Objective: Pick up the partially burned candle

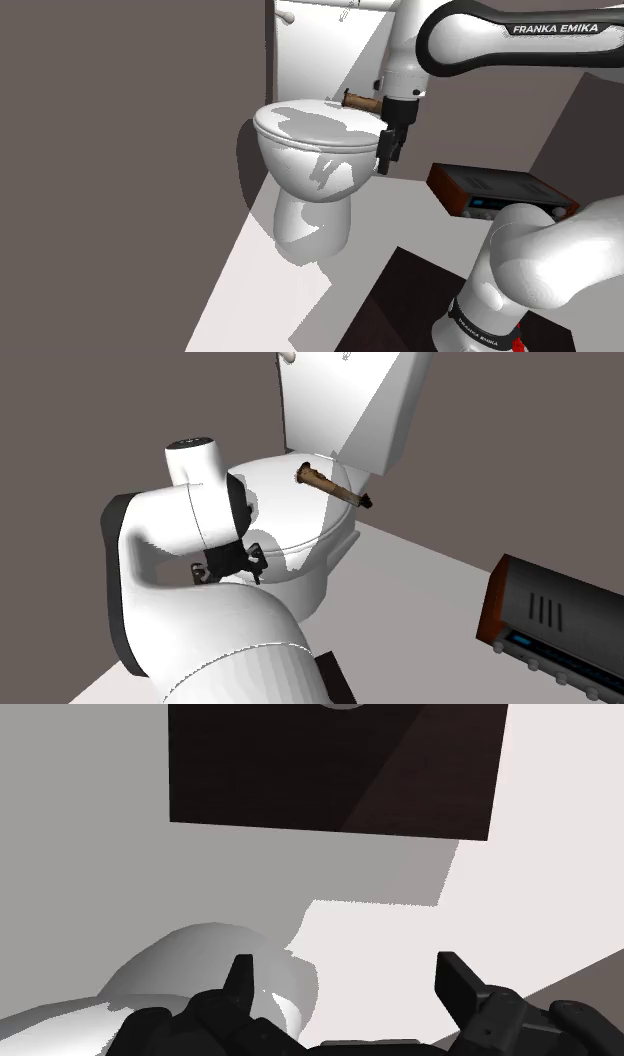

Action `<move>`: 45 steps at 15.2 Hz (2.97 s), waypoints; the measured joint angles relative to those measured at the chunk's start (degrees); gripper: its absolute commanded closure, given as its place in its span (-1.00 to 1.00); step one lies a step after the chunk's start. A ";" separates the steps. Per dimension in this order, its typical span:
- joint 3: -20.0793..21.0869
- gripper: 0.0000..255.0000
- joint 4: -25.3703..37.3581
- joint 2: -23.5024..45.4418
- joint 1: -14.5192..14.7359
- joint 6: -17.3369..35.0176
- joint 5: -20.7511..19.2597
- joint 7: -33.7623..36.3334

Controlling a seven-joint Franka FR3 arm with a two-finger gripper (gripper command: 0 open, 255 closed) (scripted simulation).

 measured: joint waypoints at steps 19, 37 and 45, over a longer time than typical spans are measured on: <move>-22.81 -1.00 24.67 21.40 1.19 2.79 -5.89 -36.62; -37.79 -1.00 70.69 61.97 -7.34 -7.99 18.99 -73.98; -37.72 1.00 64.81 60.17 -5.74 -3.56 17.77 -74.02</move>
